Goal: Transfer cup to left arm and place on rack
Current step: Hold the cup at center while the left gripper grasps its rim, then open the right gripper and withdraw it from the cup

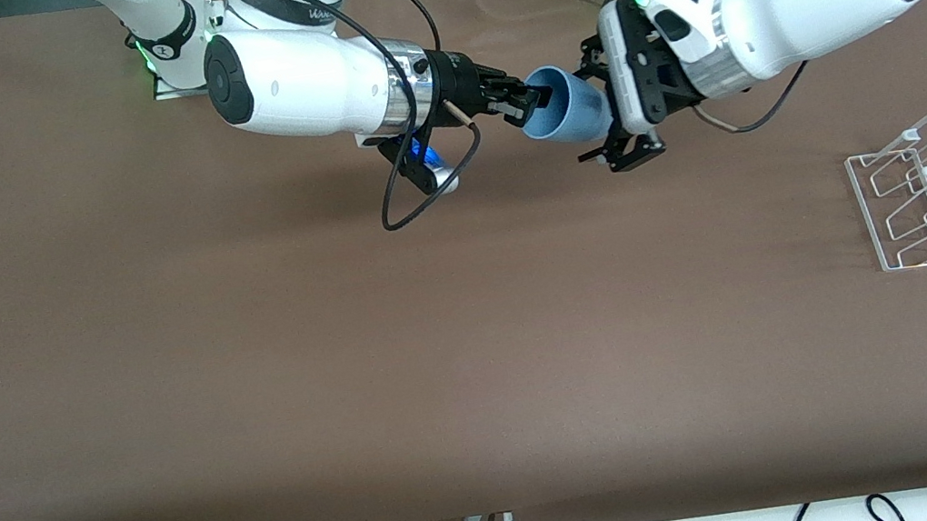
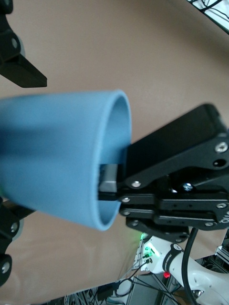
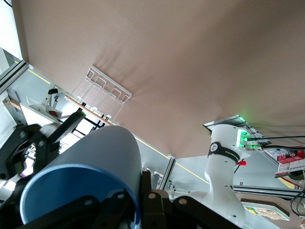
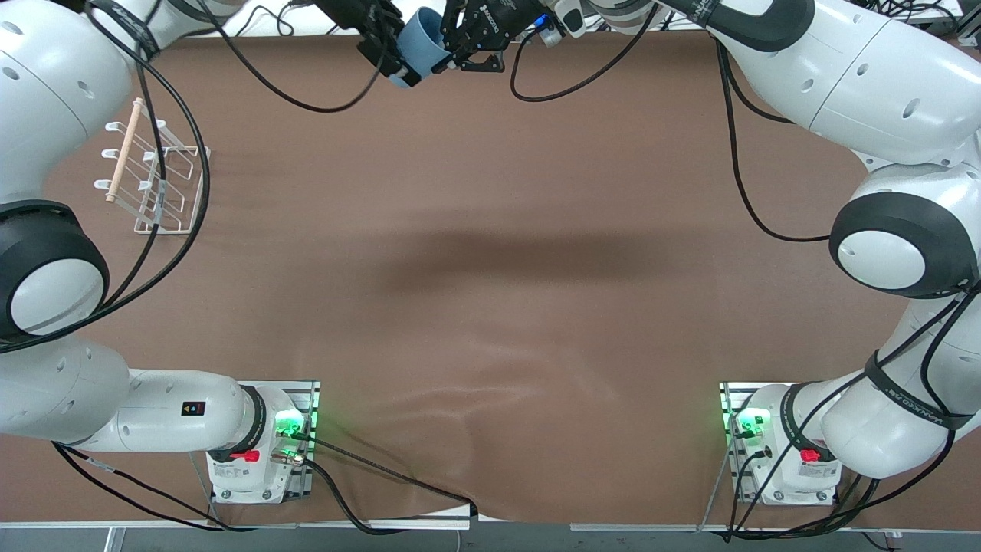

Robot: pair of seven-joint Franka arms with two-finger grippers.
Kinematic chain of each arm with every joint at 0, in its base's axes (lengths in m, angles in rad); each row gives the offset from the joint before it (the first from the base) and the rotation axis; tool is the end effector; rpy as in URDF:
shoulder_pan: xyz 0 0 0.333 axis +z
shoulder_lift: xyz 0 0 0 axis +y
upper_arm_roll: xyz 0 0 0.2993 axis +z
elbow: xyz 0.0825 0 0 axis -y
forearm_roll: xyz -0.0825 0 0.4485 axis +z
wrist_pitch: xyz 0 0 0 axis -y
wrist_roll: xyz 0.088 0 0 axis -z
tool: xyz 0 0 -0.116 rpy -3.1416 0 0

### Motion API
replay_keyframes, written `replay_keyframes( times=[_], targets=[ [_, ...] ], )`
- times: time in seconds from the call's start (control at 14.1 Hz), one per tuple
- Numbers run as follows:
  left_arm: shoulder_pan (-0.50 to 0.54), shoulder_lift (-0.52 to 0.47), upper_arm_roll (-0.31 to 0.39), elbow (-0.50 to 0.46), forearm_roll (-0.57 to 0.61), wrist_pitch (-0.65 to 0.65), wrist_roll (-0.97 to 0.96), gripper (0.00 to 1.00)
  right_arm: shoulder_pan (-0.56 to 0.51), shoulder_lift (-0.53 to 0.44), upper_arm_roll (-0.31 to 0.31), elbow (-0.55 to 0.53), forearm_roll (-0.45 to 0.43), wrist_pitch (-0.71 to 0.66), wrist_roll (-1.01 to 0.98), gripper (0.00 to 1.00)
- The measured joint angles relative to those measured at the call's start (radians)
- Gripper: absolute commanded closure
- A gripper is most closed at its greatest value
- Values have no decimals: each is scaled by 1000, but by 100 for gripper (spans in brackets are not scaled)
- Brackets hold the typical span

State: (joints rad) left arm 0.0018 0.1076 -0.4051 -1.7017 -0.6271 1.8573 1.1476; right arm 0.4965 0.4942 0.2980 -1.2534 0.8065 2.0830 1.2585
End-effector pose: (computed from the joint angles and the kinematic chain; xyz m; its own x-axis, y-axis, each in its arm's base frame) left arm 0.5956 -0.2997 0.5080 0.2322 -0.8018 0.5506 -0.9621 -0.1062 0.2510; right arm 0.5622 0.5579 0.5155 0.5895 -0.3691 -0.7185 -0.7793 -0.4938 -0.3858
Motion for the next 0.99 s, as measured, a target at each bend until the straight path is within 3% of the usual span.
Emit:
replay_keyframes(
  times=[0.07, 0.14, 0.43, 0.5, 0.57, 0.64, 0.71, 0.78, 0.85, 0.99],
  targets=[
    [0, -1, -9, -1, 0, 14, 3, 73, -2, 1, -3, 0, 1, -3, 0, 100],
    [0, -2, -13, -1, 0, 23, 5, 80, -4, 1, -3, 0, 1, -3, 0, 100],
    [1, -5, -16, -2, 1, 25, 12, 82, -5, 2, -4, 0, 2, 0, 1, 99],
    [1, -4, -16, -2, 1, 25, 12, 80, -5, 2, -4, 0, 3, 0, 1, 91],
    [2, -4, -16, -2, 1, 25, 12, 80, -5, 3, -4, 0, 5, 0, 1, 80],
    [2, -2, -16, -3, 1, 25, 12, 80, -5, 4, -4, 1, 12, 0, 1, 60],
    [2, -1, -16, -3, 1, 24, 12, 80, -5, 5, -4, 1, 13, 0, 1, 25],
    [2, 1, -17, -5, 1, 24, 12, 80, -5, 5, -3, 4, 22, 0, 1, 7],
    [2, 5, -18, -7, 1, 23, 13, 80, -6, 5, -3, 11, 27, -1, 1, 2],
    [2, 10, -19, -10, 1, 16, 15, 81, -19, 5, -4, 26, 29, -28, 1, 2]
  ],
)
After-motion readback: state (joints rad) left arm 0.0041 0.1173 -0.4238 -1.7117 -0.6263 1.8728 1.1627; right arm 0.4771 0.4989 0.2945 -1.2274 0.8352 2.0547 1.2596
